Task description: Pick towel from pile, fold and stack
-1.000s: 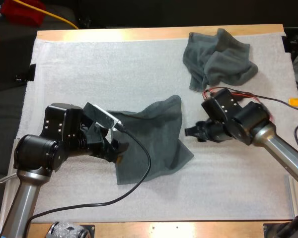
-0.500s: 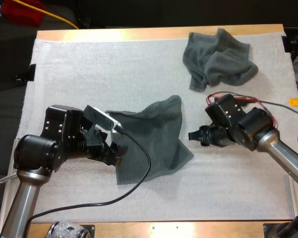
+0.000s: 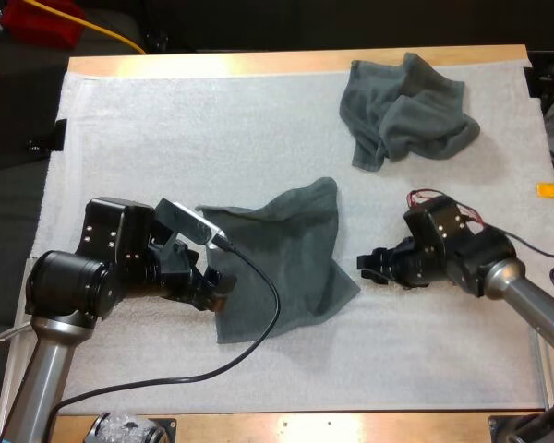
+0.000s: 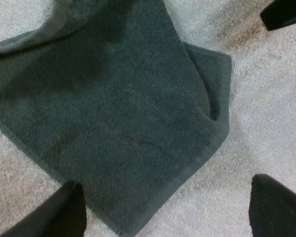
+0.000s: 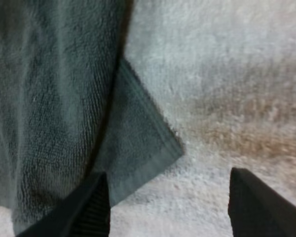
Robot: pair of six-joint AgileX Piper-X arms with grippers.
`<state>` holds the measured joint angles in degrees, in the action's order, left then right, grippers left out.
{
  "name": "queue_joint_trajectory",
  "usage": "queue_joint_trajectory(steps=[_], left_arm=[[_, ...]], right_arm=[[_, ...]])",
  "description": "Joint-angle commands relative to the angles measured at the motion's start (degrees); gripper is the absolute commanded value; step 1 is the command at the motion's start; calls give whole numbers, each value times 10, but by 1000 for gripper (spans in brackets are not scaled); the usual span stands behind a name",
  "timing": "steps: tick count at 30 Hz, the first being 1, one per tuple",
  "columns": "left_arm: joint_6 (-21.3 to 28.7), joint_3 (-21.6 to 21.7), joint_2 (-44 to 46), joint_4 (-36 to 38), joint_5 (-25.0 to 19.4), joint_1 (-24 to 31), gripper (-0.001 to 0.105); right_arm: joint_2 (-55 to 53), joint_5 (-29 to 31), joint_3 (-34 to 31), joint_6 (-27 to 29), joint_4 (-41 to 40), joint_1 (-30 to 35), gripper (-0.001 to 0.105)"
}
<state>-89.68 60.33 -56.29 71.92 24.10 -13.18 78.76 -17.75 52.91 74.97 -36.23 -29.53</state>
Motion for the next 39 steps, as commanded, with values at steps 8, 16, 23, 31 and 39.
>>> queue_joint_trajectory(steps=[8,16,23,31,39], left_arm=[[-4,2,2,14,42,1,66],[-4,2,2,29,42,1,66],[-4,2,2,42,42,1,66],[-4,2,2,42,42,1,66],[-4,2,2,43,42,1,66]], right_arm=[[-3,-41,-74,-59,124,2,52],[32,-82,-100,-80,171,2,52],[73,-101,-100,-105,210,2,52],[105,-117,-100,-126,236,2,52],[131,-135,-100,-140,253,2,52]])
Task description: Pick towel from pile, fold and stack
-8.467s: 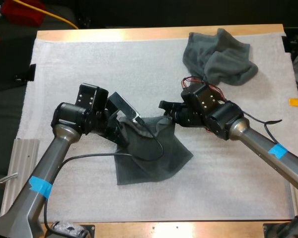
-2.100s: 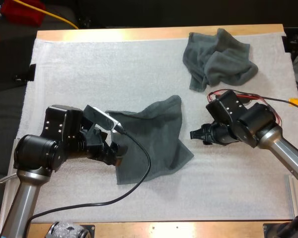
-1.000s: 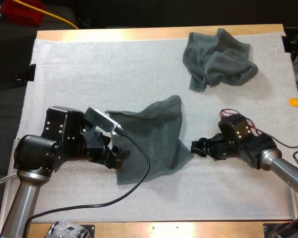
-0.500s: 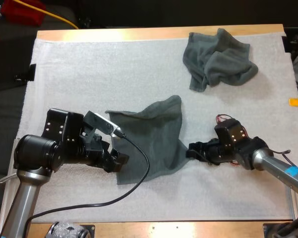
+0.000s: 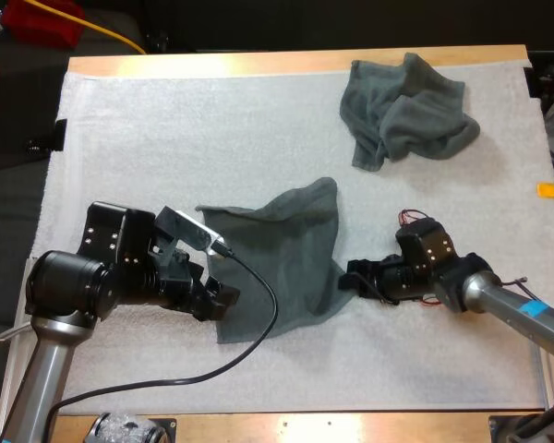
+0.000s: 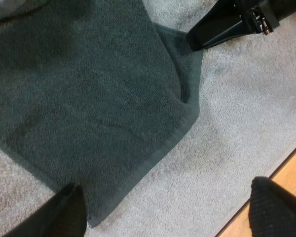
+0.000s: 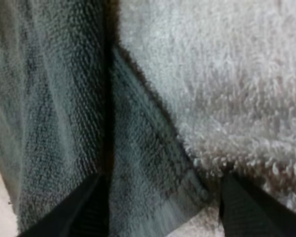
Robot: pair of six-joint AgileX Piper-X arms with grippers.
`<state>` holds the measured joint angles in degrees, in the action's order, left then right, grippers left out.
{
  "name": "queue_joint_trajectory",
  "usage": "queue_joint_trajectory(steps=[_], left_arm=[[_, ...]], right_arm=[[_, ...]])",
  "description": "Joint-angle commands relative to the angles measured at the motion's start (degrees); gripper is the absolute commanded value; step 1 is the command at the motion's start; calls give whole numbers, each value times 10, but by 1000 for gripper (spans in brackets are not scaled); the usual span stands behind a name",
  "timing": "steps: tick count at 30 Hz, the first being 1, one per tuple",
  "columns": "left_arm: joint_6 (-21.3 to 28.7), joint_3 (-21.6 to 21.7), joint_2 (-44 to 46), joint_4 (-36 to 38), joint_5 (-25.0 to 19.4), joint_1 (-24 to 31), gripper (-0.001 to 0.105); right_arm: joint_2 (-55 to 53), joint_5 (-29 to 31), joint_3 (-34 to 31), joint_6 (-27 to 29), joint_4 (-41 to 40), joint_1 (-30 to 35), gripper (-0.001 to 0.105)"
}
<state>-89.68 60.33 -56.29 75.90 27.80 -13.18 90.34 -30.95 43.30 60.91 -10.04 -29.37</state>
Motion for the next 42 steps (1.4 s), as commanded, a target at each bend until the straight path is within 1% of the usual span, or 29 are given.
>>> queue_joint_trajectory(steps=[1,4,5,6,7,9,16,17,18,22,25,27,28,30,31,33,34,36,37,39,42], left_arm=[[-4,2,2,3,5,1,66],[-4,2,2,4,5,1,66],[-4,2,2,5,5,1,66],[-4,2,2,5,5,1,66],[-4,2,2,5,5,1,66],[-4,2,2,5,5,1,66],[-4,2,2,5,5,1,66],[-4,2,2,6,7,1,66],[-4,2,2,6,8,1,66],[-4,0,2,6,8,1,66],[-24,-15,2,6,8,1,66],[-45,-42,2,3,8,1,66],[-52,-48,2,0,8,1,66],[-78,-84,2,-11,8,1,66],[-84,-93,2,-14,8,1,66],[-99,-127,2,-24,8,1,66],[-107,-136,2,-29,8,1,66],[-130,-166,3,-47,8,1,66],[-138,-171,3,-52,8,1,66],[-177,-196,3,-76,8,1,66],[-206,-219,3,-102,8,1,66]], right_arm=[[17,-4,-4,1,-8,1,52],[24,-4,-4,1,-8,1,52],[25,-6,-4,-1,-8,1,48],[25,-7,-4,-5,-8,1,42],[25,-7,-4,-6,-8,1,40],[25,-7,-4,-7,-8,1,29],[25,-7,-4,-7,-10,1,9],[25,-7,-4,-7,-10,1,2],[25,-7,-4,-7,-10,1,0],[19,3,-4,-7,-14,1,1],[-5,45,-4,6,-29,1,1],[-30,83,-4,10,-48,1,1],[-38,92,-4,10,-53,1,1],[-59,126,-4,10,-72,1,1],[-63,131,-4,10,-78,1,1],[-77,155,-4,21,-99,1,1],[-78,159,-4,24,-102,1,1],[-84,170,-4,29,-122,1,1],[-86,172,-4,32,-127,1,1],[-86,179,-5,37,-145,1,1],[-86,179,-5,49,-157,1,1]])
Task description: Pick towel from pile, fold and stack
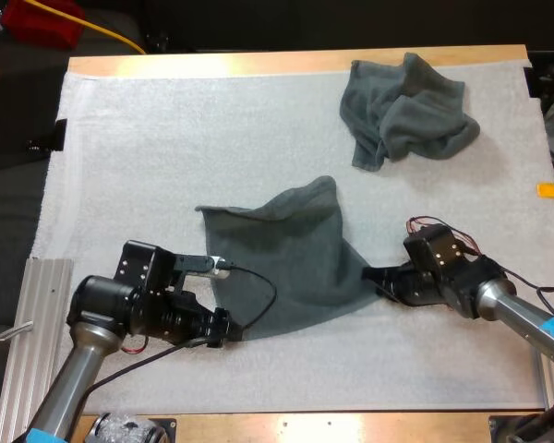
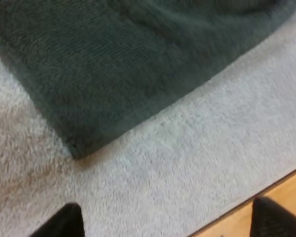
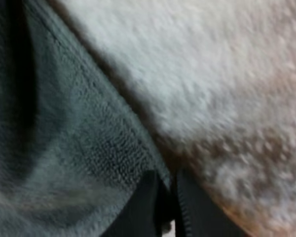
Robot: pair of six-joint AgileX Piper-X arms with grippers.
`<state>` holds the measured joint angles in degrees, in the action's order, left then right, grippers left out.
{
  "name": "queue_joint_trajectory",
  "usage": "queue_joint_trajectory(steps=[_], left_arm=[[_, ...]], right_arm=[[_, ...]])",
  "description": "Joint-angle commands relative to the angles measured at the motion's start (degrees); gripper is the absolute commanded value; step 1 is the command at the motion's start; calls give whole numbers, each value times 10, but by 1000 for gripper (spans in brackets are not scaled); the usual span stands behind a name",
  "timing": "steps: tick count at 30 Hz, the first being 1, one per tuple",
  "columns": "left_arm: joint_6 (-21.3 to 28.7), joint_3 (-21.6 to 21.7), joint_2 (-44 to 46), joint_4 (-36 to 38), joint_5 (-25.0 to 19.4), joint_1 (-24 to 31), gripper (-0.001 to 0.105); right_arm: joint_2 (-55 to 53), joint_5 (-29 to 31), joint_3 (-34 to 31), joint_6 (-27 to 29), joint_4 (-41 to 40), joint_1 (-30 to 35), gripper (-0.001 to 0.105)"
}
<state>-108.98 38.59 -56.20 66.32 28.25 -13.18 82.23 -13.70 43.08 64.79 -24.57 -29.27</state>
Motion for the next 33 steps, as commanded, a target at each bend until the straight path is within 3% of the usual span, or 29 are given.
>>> queue_joint_trajectory(steps=[1,12,23,33], left_arm=[[-20,-5,2,-14,4,1,66],[-95,-45,-24,-94,4,1,66],[-95,-45,-142,-120,-27,1,66],[-94,-45,-216,-164,-10,1,66]], right_arm=[[-5,6,-3,10,-12,0,1],[-5,1,-3,10,-12,0,1],[-5,-7,-3,10,-12,0,1],[-5,-7,-3,10,-12,0,1]])
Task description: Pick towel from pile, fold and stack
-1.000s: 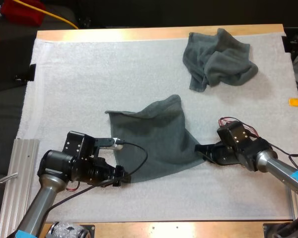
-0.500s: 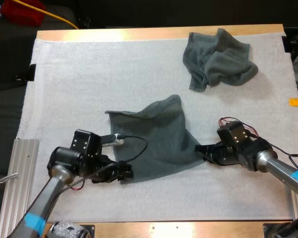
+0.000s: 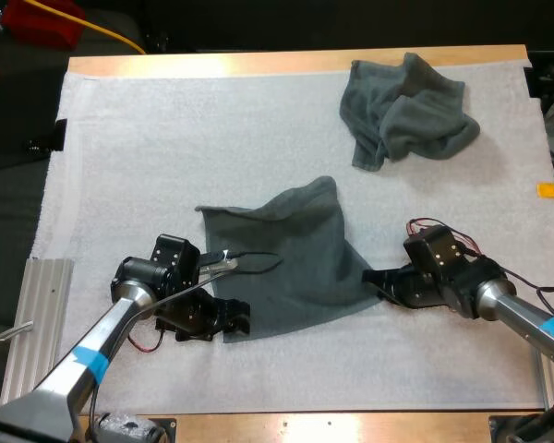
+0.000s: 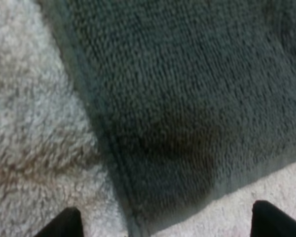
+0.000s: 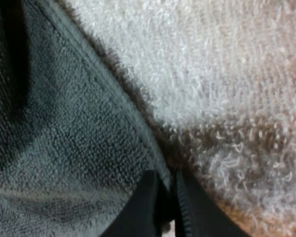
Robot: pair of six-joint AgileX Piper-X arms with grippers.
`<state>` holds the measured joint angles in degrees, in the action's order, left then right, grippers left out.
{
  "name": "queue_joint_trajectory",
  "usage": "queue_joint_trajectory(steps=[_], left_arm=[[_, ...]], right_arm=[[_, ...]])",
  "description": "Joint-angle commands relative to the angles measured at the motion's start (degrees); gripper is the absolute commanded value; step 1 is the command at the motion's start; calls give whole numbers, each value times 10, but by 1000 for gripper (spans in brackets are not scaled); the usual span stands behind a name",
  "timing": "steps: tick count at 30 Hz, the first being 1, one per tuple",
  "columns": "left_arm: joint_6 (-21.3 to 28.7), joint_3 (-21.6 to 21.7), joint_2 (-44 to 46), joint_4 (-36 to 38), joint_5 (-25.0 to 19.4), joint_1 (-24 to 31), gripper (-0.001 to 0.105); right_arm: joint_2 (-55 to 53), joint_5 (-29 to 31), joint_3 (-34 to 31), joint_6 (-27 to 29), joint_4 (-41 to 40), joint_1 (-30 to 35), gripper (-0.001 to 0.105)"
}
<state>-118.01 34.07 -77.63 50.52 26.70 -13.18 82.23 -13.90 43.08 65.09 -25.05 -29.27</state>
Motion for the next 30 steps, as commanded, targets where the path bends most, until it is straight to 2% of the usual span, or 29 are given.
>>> queue_joint_trajectory(steps=[1,9,16,23,25,27,30], left_arm=[[-4,1,-6,-7,8,1,66],[0,1,-40,-28,80,1,66],[0,1,-65,-29,97,1,66],[32,1,-80,-24,97,1,65],[36,1,-80,-23,95,1,60],[41,1,-80,-19,85,1,49],[52,1,-80,-13,74,1,38]], right_arm=[[-5,-5,-3,7,-7,0,1],[-5,-5,-3,7,-7,0,1],[-5,-5,-3,7,-7,0,1],[-5,-5,-3,7,-7,0,1],[-5,-5,-3,7,-7,0,1],[-5,-5,-3,7,-7,0,1],[-5,-5,-3,7,-7,0,1]])
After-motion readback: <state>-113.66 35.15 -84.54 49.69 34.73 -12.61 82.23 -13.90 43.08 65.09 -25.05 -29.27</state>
